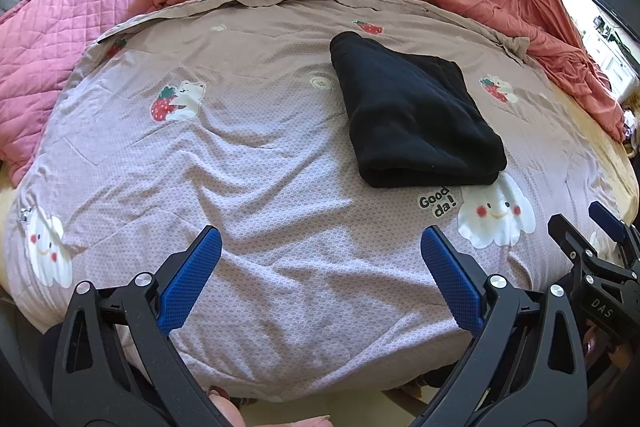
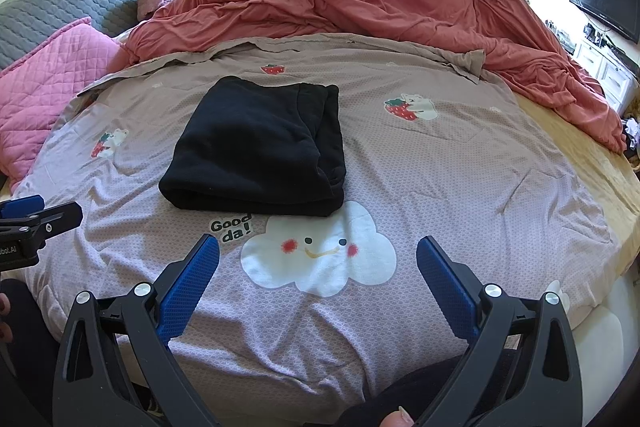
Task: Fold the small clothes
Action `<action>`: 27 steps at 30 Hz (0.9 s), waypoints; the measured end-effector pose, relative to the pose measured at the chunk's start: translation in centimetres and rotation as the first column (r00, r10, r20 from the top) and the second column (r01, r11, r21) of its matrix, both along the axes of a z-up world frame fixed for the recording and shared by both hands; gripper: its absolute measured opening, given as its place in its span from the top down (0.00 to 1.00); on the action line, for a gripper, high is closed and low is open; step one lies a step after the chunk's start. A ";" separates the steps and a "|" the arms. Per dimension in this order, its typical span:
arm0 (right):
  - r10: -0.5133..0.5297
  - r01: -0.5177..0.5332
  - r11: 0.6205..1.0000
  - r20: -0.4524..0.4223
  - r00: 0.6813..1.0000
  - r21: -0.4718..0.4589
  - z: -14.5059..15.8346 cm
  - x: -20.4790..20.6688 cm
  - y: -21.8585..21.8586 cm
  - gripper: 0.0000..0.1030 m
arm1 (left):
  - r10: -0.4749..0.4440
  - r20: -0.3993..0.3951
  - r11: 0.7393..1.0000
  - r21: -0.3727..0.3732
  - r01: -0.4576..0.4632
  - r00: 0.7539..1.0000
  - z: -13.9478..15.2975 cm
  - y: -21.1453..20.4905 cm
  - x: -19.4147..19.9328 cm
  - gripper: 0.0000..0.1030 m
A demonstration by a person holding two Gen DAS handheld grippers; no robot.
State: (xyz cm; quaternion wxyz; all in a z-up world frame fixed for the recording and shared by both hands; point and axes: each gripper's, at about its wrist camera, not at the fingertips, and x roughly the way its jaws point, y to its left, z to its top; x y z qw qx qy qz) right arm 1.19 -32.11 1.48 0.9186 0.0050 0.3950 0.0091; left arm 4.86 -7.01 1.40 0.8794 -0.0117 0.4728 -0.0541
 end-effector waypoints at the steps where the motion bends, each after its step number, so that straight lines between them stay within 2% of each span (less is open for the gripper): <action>1: -0.004 0.004 1.000 -0.001 1.000 0.004 0.0 0.0 -0.2 0.05 | -0.004 -0.003 1.000 -0.006 0.004 1.000 0.0 0.0 0.0 0.09; 5: -0.041 0.041 0.998 0.003 0.999 0.045 0.2 -0.1 -1.5 0.05 | -0.006 -0.019 1.000 0.011 0.006 1.000 -0.2 0.4 0.1 0.09; 8: -0.162 0.155 0.980 0.049 0.986 0.124 1.4 -0.7 -5.2 0.05 | 0.001 -0.033 1.000 0.005 -0.001 0.999 -0.4 1.8 0.3 0.09; 11: -0.329 0.312 0.933 0.079 0.941 0.177 2.7 -2.0 -11.4 0.05 | 0.045 -0.030 0.999 -0.003 -0.046 0.999 -0.4 5.2 0.8 0.09; 13: -0.468 0.442 0.869 0.076 0.881 0.222 3.0 -3.7 -17.0 0.05 | 0.121 -0.018 0.993 0.012 -0.121 0.992 -0.4 9.1 1.9 0.09; 14: -0.530 0.503 0.833 0.071 0.845 0.231 2.8 -4.7 -19.5 0.05 | 0.171 -0.010 0.985 0.024 -0.171 0.985 -0.4 11.1 2.5 0.09; 15: -0.605 0.581 0.784 0.058 0.794 0.221 2.1 -6.1 -22.8 0.05 | 0.213 -0.005 0.977 0.028 -0.212 0.977 -0.5 12.9 2.9 0.09; 17: -0.715 0.702 0.694 0.042 0.697 0.158 0.7 -8.4 -27.6 0.05 | 0.336 -0.019 0.941 0.038 -0.335 0.942 -1.2 18.7 4.6 0.09; 19: -0.830 0.828 0.557 0.010 0.558 0.068 -2.0 -11.7 -33.6 0.05 | 0.427 -0.033 0.903 0.054 -0.425 0.903 -2.1 23.5 5.9 0.09; 20: -0.877 0.877 0.480 -0.015 0.480 0.025 -3.5 -13.4 -36.4 0.05 | 0.484 -0.032 0.873 0.083 -0.480 0.875 -2.6 26.3 6.7 0.09; 22: -0.935 0.935 0.353 -0.055 0.351 -0.029 -6.1 -16.5 -40.9 0.05 | 0.568 -0.024 0.817 0.135 -0.561 0.823 -3.5 30.6 7.8 0.09; 23: -0.951 0.950 0.307 -0.058 0.304 -0.062 -7.2 -17.6 -42.8 0.05 | 0.608 -0.025 0.787 0.150 -0.598 0.794 -3.9 32.8 8.3 0.09; 24: -0.959 0.956 0.281 -0.061 0.276 -0.086 -8.0 -18.3 -44.0 0.05 | 0.649 -0.039 0.755 0.153 -0.638 0.759 -4.6 35.4 8.9 0.09; 26: -0.976 0.967 0.209 -0.093 0.197 -0.148 -10.2 -20.1 -47.3 0.05 | 0.710 -0.041 0.699 0.163 -0.696 0.703 -5.3 38.9 9.4 0.09; 27: -0.978 0.971 0.192 -0.113 0.177 -0.144 -11.0 -20.7 -48.3 0.05 | 0.734 -0.039 0.673 0.174 -0.719 0.678 -5.7 40.5 9.6 0.09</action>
